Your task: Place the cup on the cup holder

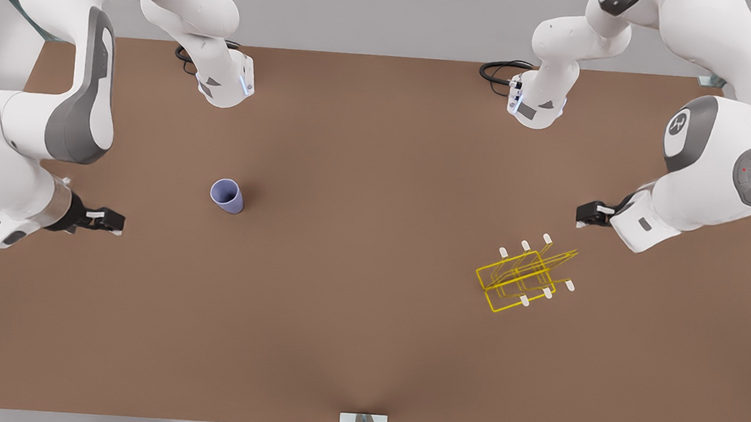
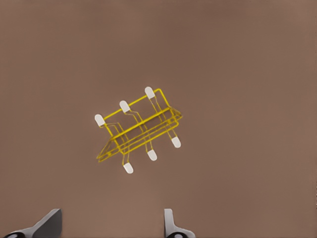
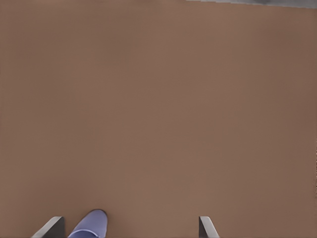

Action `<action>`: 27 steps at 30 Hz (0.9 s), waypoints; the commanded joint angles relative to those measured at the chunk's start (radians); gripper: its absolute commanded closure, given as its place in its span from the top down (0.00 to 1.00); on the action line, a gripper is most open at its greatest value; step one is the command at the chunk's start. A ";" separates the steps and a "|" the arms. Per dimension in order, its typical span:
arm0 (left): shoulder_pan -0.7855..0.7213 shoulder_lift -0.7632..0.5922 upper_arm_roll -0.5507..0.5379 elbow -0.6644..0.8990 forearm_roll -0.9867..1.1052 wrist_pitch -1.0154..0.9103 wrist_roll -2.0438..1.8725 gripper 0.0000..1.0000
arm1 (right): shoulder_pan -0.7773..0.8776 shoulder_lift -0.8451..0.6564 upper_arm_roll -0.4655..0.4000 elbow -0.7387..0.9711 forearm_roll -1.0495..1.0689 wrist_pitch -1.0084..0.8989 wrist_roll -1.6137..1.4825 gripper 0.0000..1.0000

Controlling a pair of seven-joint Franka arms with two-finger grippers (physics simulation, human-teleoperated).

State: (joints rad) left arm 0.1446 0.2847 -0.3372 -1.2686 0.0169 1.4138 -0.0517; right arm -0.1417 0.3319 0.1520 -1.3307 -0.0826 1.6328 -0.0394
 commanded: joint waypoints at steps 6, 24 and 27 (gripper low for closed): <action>-0.022 0.007 -0.014 -0.024 0.080 0.110 -0.085 1.00 | 0.002 0.021 0.001 -0.004 -0.002 -0.004 -0.037 1.00; -0.125 0.062 -0.014 -0.028 0.095 0.099 -0.266 1.00 | 0.195 -0.123 0.136 -0.544 0.029 0.235 0.170 1.00; -0.125 0.064 -0.014 -0.034 0.103 0.099 -0.266 1.00 | 0.185 -0.238 0.152 -0.709 0.035 0.329 0.171 1.00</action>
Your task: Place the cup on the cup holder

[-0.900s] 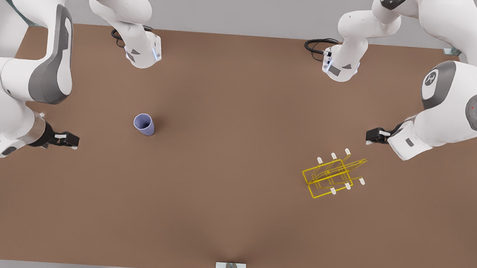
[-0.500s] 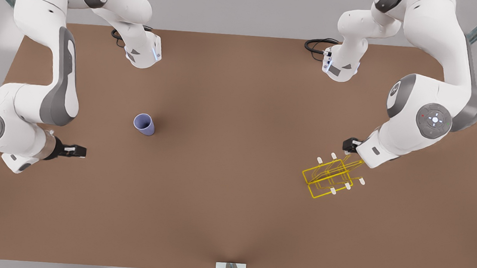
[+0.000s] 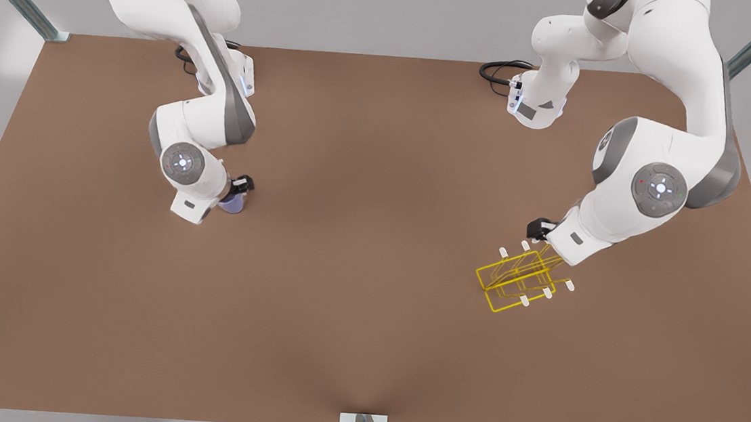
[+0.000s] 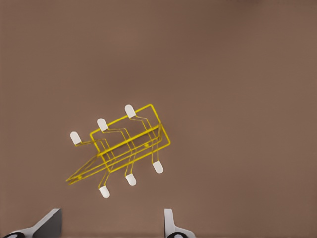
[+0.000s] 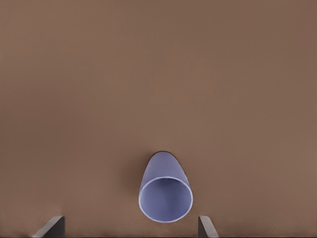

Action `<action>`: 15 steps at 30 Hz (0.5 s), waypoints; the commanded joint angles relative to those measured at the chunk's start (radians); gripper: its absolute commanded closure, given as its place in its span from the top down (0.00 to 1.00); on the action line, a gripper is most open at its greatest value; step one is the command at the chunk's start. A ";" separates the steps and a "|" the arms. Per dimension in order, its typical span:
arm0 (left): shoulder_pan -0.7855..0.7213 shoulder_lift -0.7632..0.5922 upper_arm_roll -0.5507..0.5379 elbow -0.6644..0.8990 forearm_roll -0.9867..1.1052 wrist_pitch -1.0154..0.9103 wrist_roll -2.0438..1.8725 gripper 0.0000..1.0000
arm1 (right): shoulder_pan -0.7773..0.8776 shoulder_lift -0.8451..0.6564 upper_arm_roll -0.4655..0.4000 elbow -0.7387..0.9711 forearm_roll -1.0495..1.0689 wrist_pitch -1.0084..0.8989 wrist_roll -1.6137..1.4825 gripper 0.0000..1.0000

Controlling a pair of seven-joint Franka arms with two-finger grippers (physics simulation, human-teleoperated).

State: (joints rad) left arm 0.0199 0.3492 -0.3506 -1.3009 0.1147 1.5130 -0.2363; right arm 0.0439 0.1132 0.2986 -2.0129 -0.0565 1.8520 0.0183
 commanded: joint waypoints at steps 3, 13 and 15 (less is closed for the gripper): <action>0.000 0.001 -0.001 -0.004 0.014 -0.001 -0.083 1.00 | -0.004 -0.109 0.025 -0.179 0.041 0.319 0.121 1.00; -0.001 0.030 -0.001 -0.015 0.022 0.009 -0.084 1.00 | -0.003 -0.083 0.048 -0.216 0.132 0.374 0.137 1.00; -0.006 0.033 -0.001 -0.015 0.023 0.010 -0.084 1.00 | 0.010 -0.072 0.050 -0.219 0.130 0.375 0.138 1.00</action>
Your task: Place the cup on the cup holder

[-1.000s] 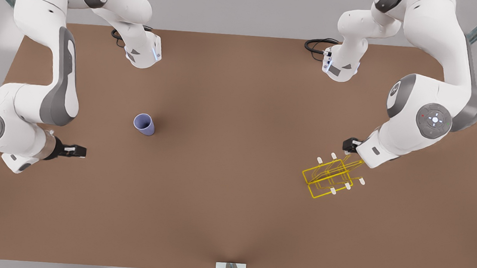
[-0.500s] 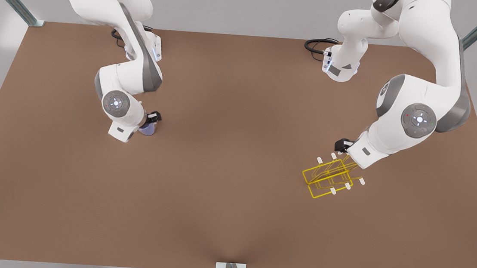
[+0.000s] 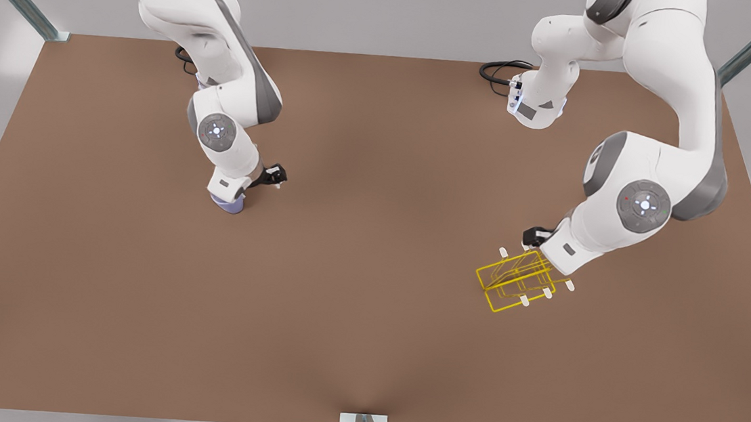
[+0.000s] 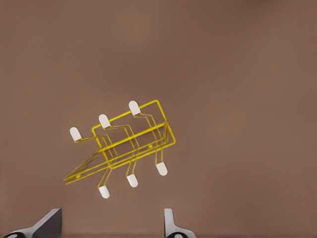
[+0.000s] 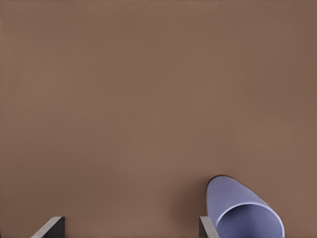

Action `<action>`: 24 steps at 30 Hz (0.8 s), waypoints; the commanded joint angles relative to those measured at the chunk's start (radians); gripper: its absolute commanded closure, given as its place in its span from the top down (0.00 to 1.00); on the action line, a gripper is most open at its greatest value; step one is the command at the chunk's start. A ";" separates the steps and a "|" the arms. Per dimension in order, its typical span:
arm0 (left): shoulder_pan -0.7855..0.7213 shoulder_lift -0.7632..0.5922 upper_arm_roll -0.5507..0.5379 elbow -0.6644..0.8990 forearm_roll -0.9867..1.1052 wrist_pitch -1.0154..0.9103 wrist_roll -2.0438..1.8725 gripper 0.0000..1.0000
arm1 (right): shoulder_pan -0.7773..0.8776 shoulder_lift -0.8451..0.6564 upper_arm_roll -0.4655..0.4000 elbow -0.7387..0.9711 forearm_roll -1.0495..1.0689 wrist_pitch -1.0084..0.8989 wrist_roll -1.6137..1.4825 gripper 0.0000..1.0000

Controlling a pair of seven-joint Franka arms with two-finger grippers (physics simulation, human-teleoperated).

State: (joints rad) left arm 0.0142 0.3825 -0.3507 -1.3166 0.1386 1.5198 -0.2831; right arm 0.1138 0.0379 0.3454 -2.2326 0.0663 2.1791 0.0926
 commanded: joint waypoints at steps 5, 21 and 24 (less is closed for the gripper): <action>-0.007 0.012 -0.001 -0.001 0.024 0.008 -0.037 1.00 | -0.106 -0.019 0.006 -0.064 -0.007 0.082 0.042 1.00; -0.008 0.030 -0.001 -0.007 0.025 0.010 -0.037 1.00 | -0.131 -0.004 0.006 -0.108 -0.008 0.134 0.044 1.00; -0.007 0.030 -0.001 -0.007 0.025 0.010 -0.037 1.00 | -0.131 -0.004 0.006 -0.111 -0.008 0.142 0.044 1.00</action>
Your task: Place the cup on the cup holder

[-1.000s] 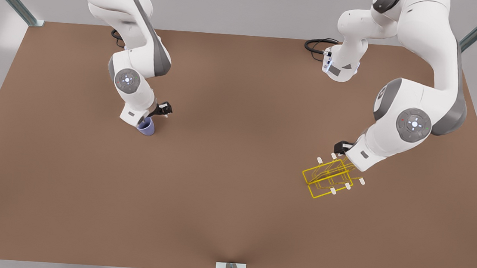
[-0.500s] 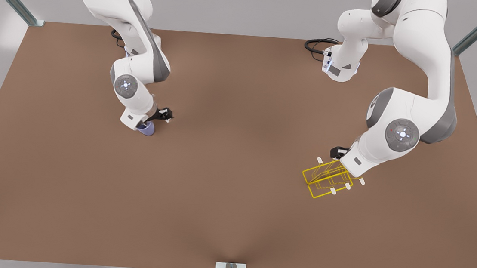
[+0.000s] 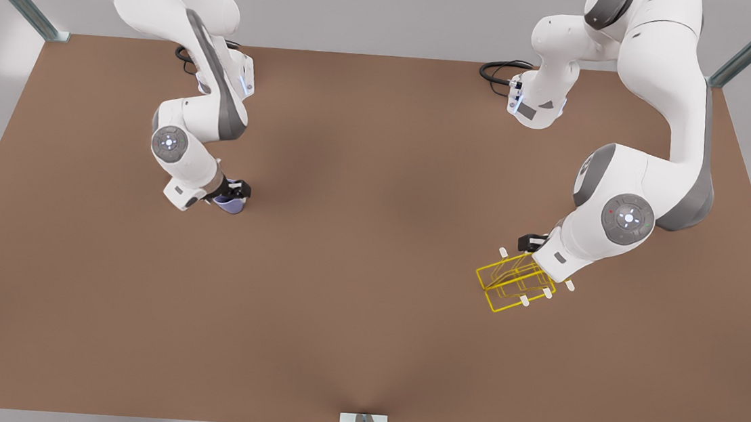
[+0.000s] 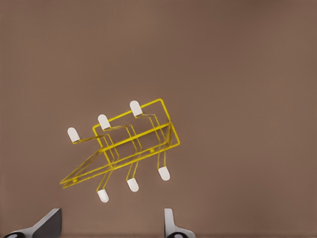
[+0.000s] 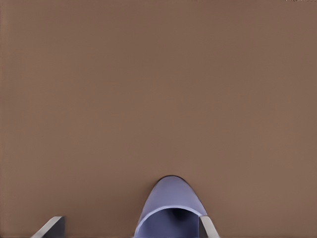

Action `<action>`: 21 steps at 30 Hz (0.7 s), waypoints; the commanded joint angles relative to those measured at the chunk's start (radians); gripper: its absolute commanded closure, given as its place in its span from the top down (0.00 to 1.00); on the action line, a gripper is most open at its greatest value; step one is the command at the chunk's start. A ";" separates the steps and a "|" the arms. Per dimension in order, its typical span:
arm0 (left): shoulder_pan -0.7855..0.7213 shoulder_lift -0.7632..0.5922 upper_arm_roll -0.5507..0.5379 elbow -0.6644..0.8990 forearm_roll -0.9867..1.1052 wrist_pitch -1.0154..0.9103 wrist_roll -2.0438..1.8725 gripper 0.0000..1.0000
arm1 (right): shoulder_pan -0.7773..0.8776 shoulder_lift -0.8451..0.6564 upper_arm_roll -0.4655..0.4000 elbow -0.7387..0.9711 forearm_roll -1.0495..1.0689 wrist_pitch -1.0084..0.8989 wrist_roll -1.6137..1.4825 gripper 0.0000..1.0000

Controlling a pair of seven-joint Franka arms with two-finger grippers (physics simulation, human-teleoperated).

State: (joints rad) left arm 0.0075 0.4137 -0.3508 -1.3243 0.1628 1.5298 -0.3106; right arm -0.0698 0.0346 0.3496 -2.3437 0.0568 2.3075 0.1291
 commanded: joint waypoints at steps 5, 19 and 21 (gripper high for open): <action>0.000 0.005 -0.001 0.000 0.018 0.000 -0.010 1.00 | 0.059 0.007 0.002 -0.002 0.002 0.020 0.009 1.00; -0.001 0.014 -0.001 -0.009 0.021 0.003 -0.013 1.00 | 0.051 0.085 0.002 0.009 -0.017 0.044 0.014 1.00; -0.004 0.010 -0.001 -0.010 0.020 -0.007 -0.018 1.00 | 0.051 0.094 0.002 0.009 -0.023 0.055 0.014 1.00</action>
State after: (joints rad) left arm 0.0048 0.4270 -0.3515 -1.3344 0.1828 1.5314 -0.3190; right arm -0.0174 0.1263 0.3508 -2.3361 0.0372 2.3477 0.1407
